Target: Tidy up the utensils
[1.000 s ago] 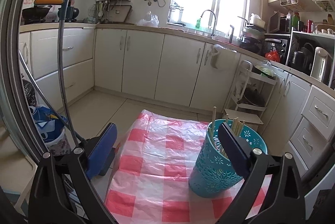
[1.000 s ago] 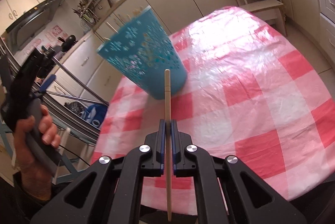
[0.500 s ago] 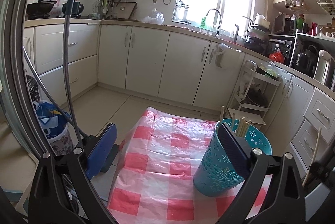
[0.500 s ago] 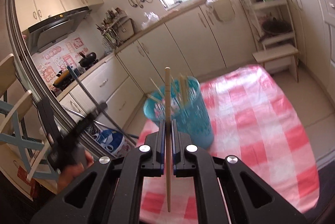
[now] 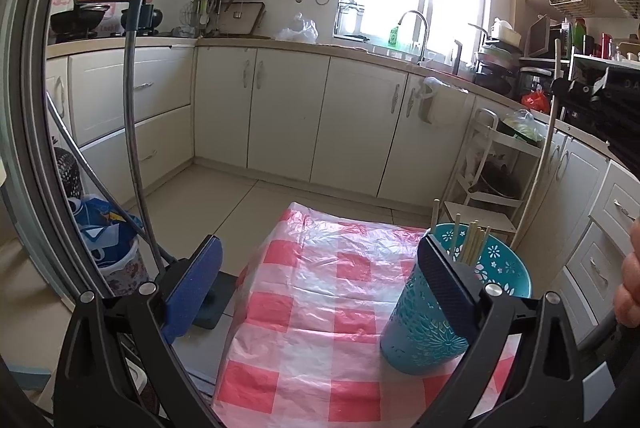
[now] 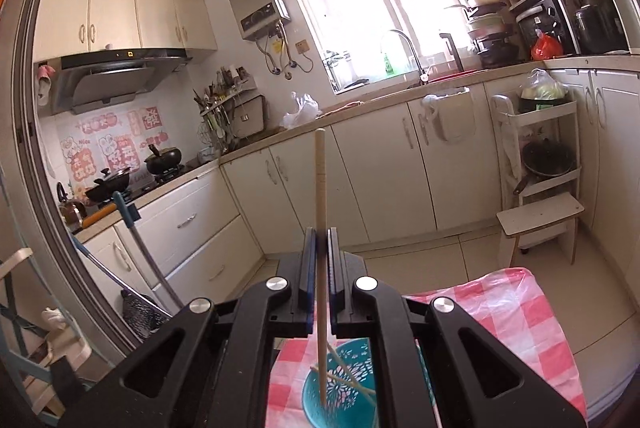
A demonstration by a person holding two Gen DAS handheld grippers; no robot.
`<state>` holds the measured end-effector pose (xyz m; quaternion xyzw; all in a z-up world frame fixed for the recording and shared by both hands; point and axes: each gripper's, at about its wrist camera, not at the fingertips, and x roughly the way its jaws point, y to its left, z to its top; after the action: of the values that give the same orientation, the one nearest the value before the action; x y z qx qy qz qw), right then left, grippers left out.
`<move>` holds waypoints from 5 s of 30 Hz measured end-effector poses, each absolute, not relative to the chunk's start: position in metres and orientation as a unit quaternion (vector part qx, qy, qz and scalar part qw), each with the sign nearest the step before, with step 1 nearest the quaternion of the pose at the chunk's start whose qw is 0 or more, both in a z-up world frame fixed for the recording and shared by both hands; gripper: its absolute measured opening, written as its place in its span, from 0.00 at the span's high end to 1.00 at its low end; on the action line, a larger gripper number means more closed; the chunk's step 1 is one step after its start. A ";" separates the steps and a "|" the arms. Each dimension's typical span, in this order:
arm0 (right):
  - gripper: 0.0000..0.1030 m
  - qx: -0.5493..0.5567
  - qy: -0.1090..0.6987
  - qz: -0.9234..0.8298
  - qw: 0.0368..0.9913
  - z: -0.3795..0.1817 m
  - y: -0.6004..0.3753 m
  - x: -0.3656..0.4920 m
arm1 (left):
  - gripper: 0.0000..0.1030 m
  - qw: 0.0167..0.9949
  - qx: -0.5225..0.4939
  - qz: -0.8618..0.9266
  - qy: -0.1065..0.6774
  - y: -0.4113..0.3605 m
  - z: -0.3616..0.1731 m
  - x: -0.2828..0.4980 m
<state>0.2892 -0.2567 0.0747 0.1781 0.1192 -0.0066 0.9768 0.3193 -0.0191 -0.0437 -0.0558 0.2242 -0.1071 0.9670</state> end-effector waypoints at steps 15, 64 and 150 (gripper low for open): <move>0.94 0.097 0.275 -0.046 0.955 -0.043 -0.241 0.345 | 0.08 0.964 -0.045 -0.107 0.240 -0.024 -0.045 0.326; 0.07 0.144 0.355 -0.060 0.922 -0.023 -0.226 0.070 | 0.08 0.925 0.049 -0.122 0.358 -0.022 -0.027 0.155; 0.07 0.143 0.295 -0.113 0.938 0.025 -0.169 -0.102 | 0.08 0.944 0.084 -0.084 0.308 -0.002 0.040 -0.008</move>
<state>-0.1023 -0.1685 0.0251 0.1431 0.2953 -0.1127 0.9379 -0.0083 -0.0023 0.0401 0.0840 0.3080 -0.0839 0.9440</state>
